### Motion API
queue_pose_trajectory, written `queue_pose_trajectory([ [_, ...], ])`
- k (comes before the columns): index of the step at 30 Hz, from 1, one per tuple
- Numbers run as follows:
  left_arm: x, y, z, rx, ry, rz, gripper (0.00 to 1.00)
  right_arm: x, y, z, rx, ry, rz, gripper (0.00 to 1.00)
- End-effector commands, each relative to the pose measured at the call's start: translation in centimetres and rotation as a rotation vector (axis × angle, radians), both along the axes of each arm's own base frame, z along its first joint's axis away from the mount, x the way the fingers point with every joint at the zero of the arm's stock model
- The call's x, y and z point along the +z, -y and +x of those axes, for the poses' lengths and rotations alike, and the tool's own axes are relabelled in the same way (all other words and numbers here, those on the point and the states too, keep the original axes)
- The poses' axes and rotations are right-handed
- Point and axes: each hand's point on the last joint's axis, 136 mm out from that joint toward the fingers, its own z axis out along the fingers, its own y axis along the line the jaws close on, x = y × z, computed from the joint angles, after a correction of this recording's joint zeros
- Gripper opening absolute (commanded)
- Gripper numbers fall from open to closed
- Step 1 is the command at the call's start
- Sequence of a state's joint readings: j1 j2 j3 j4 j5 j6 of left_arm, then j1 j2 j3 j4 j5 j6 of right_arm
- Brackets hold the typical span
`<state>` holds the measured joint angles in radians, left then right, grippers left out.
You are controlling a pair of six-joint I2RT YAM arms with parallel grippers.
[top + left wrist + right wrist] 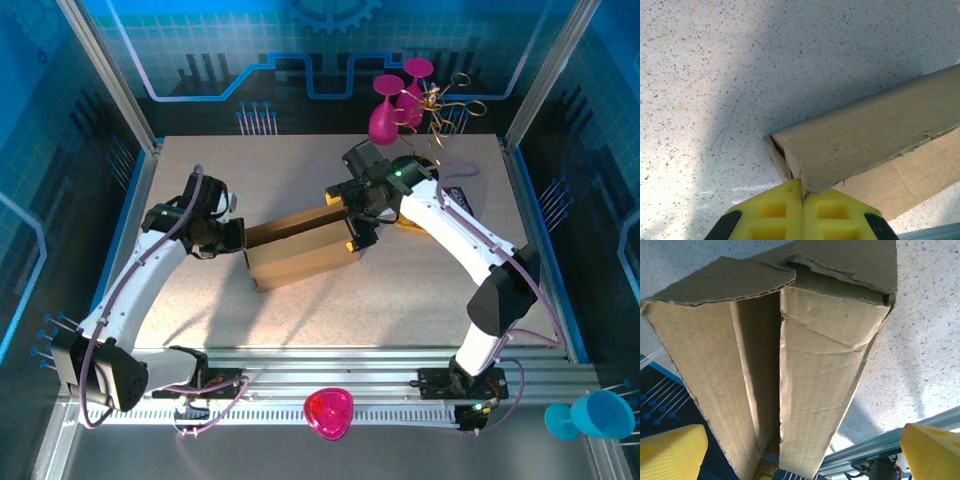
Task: Fold the paper box
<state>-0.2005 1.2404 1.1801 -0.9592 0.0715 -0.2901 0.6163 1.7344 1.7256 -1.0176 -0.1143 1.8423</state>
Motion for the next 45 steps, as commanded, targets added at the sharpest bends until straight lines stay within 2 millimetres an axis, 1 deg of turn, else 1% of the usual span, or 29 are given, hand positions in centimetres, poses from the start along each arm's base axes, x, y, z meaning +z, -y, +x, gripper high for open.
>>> queue_pose_trajectory([
  [1, 0.3, 0.2, -0.1, 0.003, 0.016, -0.005, 0.00, -0.6, 0.1, -0.7, -0.028, -0.071, -0.026, 1.00],
  [5, 0.4, 0.3, 0.0, 0.000, 0.024, -0.006, 0.00, -1.3, 0.1, 0.4, -0.043, -0.038, -0.038, 1.00],
  [10, 0.5, 0.4, -0.1, -0.008, 0.029, -0.002, 0.00, -1.5, 0.0, 0.6, -0.031, -0.035, -0.044, 1.00],
  [13, 0.5, 0.4, -0.2, -0.014, 0.032, 0.004, 0.00, -1.9, 0.1, 0.8, -0.037, -0.027, -0.046, 1.00],
  [14, 0.6, 0.4, -0.1, -0.014, 0.034, 0.003, 0.00, -1.9, 0.1, 1.1, -0.037, -0.011, -0.042, 1.00],
  [16, 0.5, 0.4, -0.2, -0.017, 0.031, 0.008, 0.00, -1.0, -0.1, 2.0, -0.025, 0.058, -0.025, 1.00],
  [19, 0.4, 0.4, -0.2, -0.017, 0.026, 0.012, 0.00, 1.7, 0.4, 3.2, -0.022, 0.198, -0.019, 1.00],
  [21, 0.3, 0.4, -0.1, -0.016, 0.025, 0.014, 0.00, 2.9, 1.1, 3.2, -0.033, 0.246, -0.029, 1.00],
  [23, 0.3, 0.4, -0.1, -0.015, 0.027, 0.013, 0.00, 3.2, 1.5, 2.8, -0.034, 0.256, -0.031, 1.00],
  [25, 0.2, 0.4, 0.0, -0.014, 0.024, 0.013, 0.00, 2.8, 1.6, 2.5, -0.018, 0.253, -0.038, 1.00],
  [28, 0.3, 0.4, 0.1, -0.016, 0.024, 0.014, 0.00, 1.4, 1.6, 1.6, -0.015, 0.178, -0.049, 1.00],
  [31, 0.4, 0.4, 0.2, -0.016, 0.029, 0.015, 0.00, 0.0, 1.2, 1.4, -0.015, 0.124, -0.041, 1.00],
  [34, 0.5, 0.4, 0.2, -0.017, 0.030, 0.014, 0.00, -0.7, 0.6, 2.3, -0.022, 0.121, -0.026, 1.00],
  [38, 0.4, 0.5, 0.1, -0.020, 0.031, 0.012, 0.00, -1.0, 0.1, 3.4, -0.012, 0.133, -0.025, 1.00],
  [40, 0.4, 0.5, 0.0, -0.023, 0.032, 0.011, 0.00, -1.3, -0.1, 3.5, -0.002, 0.128, -0.029, 1.00],
  [45, 0.8, 0.6, 0.0, -0.030, 0.049, 0.006, 0.00, -3.1, 0.1, 2.8, 0.002, 0.087, -0.041, 1.00],
])
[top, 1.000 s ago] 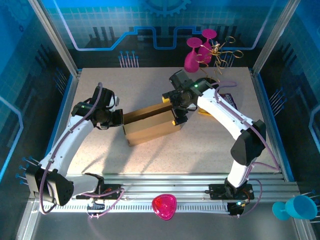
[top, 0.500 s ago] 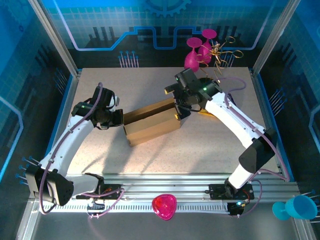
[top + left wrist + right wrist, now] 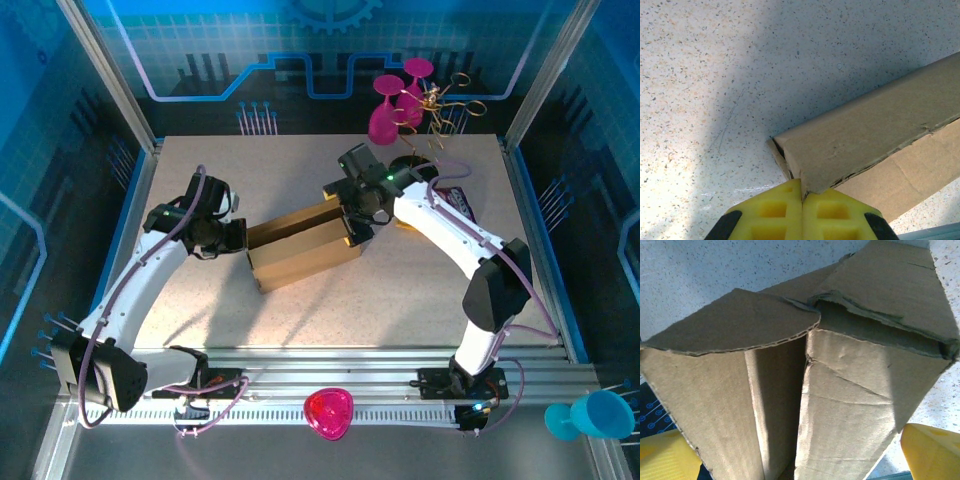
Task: Fold the paper box
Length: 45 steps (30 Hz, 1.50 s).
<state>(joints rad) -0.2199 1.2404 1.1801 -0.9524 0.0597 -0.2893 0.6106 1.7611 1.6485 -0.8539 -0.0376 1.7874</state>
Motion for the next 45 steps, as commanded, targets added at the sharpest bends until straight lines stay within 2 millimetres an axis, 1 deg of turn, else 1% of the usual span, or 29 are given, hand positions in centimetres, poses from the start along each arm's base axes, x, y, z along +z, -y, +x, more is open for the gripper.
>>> queue_pose_trajectory([
  [1, 0.8, 0.3, 0.0, -0.017, 0.044, -0.005, 0.00, -1.2, 0.4, -0.2, -0.008, -0.029, -0.006, 1.00],
  [7, 1.3, 1.0, -0.1, -0.012, 0.038, -0.050, 0.00, -2.5, 0.6, -0.4, 0.000, -0.047, -0.026, 1.00],
  [12, 1.1, 1.7, -0.8, 0.018, -0.004, -0.107, 0.00, -2.9, 0.4, -0.3, 0.000, -0.057, -0.026, 1.00],
  [15, 1.0, 1.9, -1.2, 0.027, -0.020, -0.126, 0.00, -3.1, 0.3, -0.3, -0.002, -0.061, -0.024, 0.96],
  [22, 0.8, 2.3, -1.7, 0.041, -0.039, -0.163, 0.00, -3.4, -0.2, -0.1, -0.014, -0.062, -0.009, 0.80],
  [26, 0.4, 2.4, -2.1, 0.064, -0.074, -0.184, 0.00, -3.5, -0.3, -0.1, -0.019, -0.063, -0.006, 0.78],
  [32, -0.2, 2.1, -2.4, 0.090, -0.114, -0.171, 0.00, -3.8, -0.2, -0.2, -0.022, -0.069, -0.008, 0.73],
  [45, -1.6, 2.1, -2.8, 0.093, -0.131, -0.154, 0.00, -3.8, -0.3, -0.2, -0.025, -0.066, -0.003, 0.71],
])
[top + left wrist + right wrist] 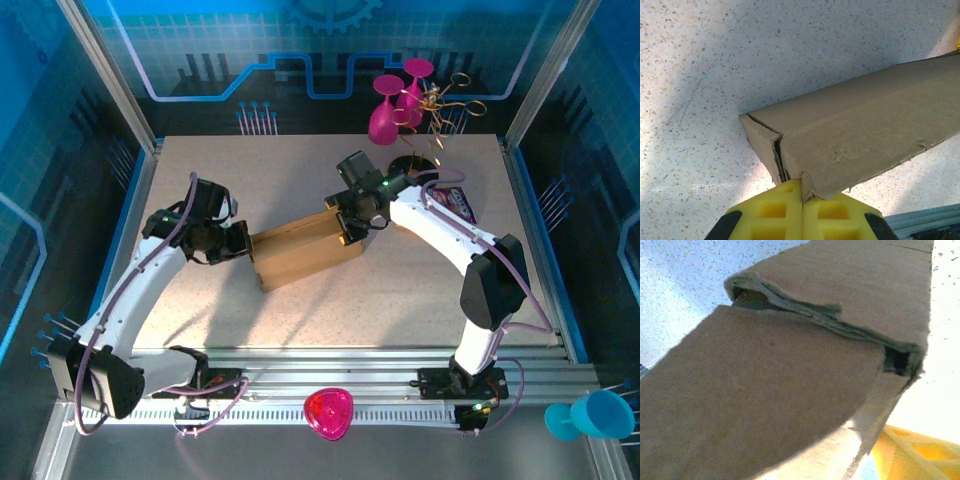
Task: Fold the paper box
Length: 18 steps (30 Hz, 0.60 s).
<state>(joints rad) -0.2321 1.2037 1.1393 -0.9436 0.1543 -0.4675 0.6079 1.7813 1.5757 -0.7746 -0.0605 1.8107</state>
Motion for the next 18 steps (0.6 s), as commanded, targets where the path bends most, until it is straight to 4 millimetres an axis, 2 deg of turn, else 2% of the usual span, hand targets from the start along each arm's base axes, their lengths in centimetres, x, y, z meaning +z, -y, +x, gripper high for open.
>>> queue_pose_trajectory([
  [1, -1.6, 0.3, -1.6, -0.013, -0.066, 0.005, 0.00, -1.2, 0.2, -0.3, -0.016, -0.032, -0.018, 0.71],
  [18, -3.7, -0.1, -2.8, -0.001, -0.084, 0.031, 0.00, -0.8, 0.2, -0.1, -0.007, -0.017, -0.019, 0.68],
])
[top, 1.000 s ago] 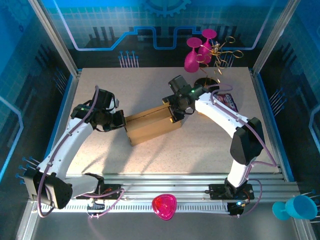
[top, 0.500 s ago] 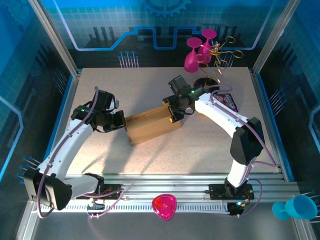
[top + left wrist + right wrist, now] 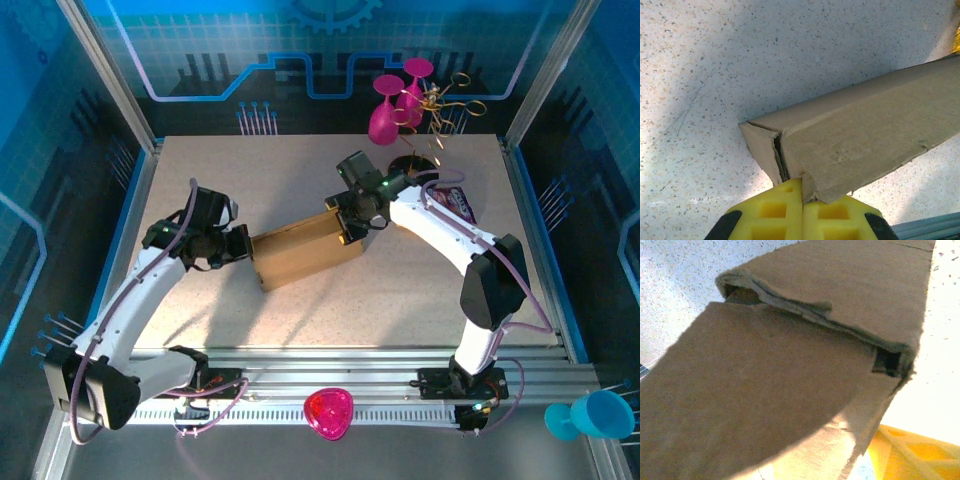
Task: Fold the paper box
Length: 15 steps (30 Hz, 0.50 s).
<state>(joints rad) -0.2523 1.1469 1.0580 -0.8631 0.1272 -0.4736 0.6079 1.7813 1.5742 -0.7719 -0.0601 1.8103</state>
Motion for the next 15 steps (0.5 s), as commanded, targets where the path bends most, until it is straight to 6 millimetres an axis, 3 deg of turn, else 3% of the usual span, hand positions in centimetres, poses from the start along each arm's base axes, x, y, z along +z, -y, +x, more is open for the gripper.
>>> queue_pose_trajectory([
  [1, -3.3, -0.2, -2.8, 0.000, -0.145, 0.027, 0.00, -0.7, 0.3, -0.1, -0.005, -0.013, -0.022, 0.69],
  [9, -3.9, -0.5, -3.1, -0.002, -0.147, 0.066, 0.00, 0.7, 0.5, 0.3, 0.024, 0.027, -0.019, 0.78],
  [15, -3.7, -0.6, -2.9, 0.004, -0.139, 0.073, 0.00, 4.8, 1.8, 0.5, 0.083, 0.129, -0.045, 0.86],
])
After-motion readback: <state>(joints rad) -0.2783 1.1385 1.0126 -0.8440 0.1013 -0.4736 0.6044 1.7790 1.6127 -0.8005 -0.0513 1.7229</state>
